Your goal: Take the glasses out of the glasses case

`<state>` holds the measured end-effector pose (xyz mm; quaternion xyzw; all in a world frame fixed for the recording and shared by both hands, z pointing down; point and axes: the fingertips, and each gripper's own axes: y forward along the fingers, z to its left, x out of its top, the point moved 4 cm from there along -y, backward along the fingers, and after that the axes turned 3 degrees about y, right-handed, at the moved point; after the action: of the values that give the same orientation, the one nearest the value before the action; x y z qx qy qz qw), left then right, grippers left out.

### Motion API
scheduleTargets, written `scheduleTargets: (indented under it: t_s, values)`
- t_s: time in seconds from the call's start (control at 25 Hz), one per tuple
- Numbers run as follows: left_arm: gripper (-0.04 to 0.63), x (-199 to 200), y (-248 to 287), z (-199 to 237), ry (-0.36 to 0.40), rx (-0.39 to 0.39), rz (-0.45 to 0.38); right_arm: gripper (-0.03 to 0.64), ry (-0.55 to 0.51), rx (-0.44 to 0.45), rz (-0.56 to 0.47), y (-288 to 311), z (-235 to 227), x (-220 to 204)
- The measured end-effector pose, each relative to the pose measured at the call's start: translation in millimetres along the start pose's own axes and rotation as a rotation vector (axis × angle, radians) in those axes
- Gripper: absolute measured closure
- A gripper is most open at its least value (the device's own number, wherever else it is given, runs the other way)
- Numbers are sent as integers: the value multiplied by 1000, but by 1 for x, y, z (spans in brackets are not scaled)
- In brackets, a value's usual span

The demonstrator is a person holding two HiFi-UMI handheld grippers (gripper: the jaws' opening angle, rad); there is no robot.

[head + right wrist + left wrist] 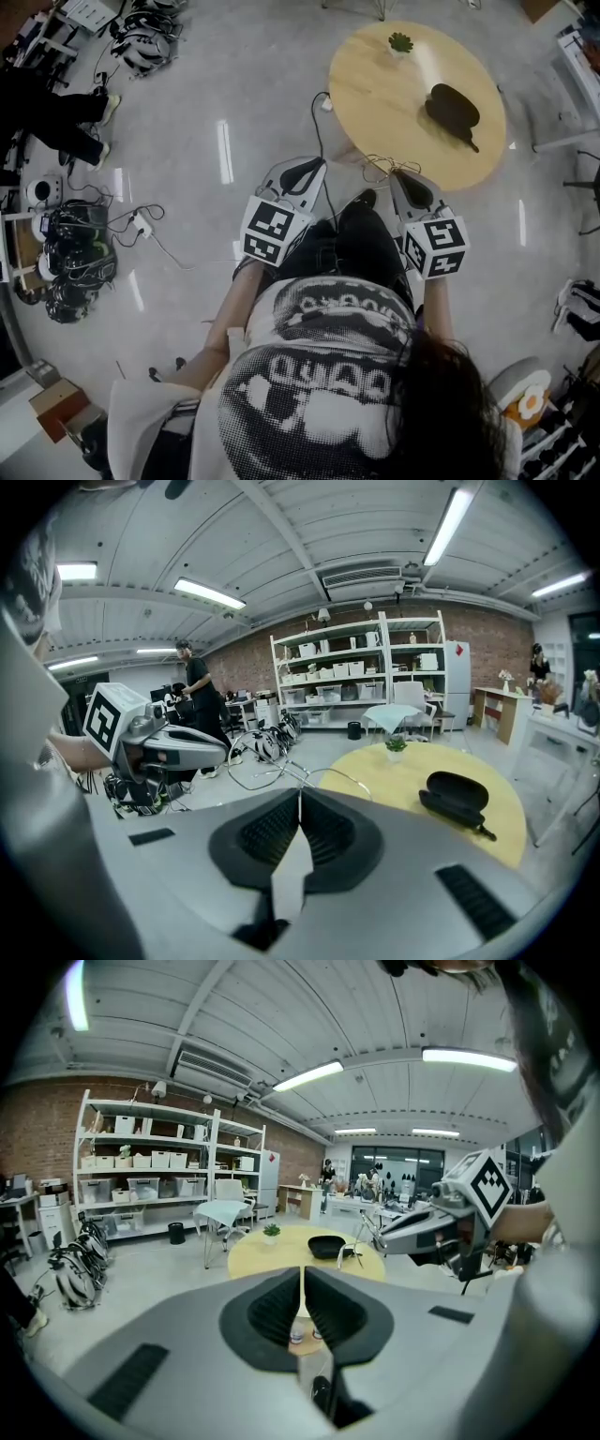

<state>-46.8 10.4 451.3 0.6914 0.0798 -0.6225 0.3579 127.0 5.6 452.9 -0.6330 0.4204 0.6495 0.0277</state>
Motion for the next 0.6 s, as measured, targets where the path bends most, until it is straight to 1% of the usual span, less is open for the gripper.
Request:
scheduleTargets:
  t_s: [0.6]
  values:
    - [574,7,5,-14,26,-30,-18,609,7,9,3,-3,-5,-7]
